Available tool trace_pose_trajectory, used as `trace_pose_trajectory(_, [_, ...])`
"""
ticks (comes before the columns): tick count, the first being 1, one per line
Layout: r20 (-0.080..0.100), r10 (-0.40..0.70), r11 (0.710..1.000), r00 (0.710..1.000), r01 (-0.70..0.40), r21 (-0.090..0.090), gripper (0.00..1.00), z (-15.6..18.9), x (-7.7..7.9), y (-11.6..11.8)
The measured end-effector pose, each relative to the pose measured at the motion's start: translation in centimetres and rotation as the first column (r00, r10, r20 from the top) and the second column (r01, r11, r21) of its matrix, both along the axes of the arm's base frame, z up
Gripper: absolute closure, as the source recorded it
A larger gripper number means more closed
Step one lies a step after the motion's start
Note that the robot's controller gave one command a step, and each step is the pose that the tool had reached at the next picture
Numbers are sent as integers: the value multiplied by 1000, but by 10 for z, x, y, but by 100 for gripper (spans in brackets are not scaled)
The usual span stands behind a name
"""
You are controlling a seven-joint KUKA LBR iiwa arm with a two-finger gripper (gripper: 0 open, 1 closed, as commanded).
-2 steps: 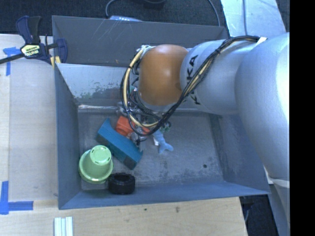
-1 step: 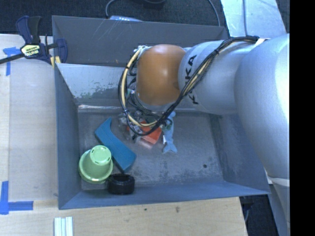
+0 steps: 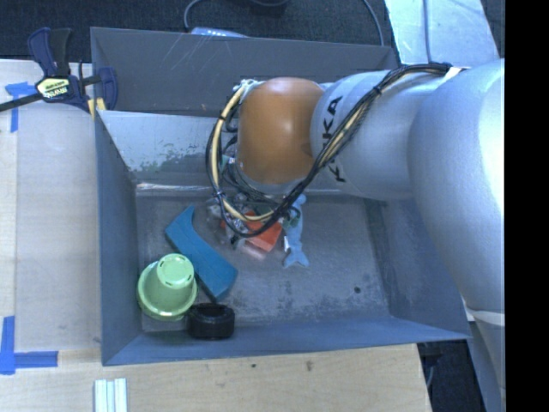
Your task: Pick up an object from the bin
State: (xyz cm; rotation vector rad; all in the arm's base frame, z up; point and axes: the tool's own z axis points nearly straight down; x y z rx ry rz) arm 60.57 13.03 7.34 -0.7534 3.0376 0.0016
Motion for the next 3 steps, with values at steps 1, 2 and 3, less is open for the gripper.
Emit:
trace_pose_trajectory(1, [-8, -13, 1000, 1000, 13, 0, 100, 42, -2, -16])
trace_pose_trajectory(2, [10, 86, 996, 996, -86, 0, 100, 59, 4, -58])
trace_pose_trajectory(3, [-6, -149, 989, 989, 149, 1, 0, 51, -29, -70])
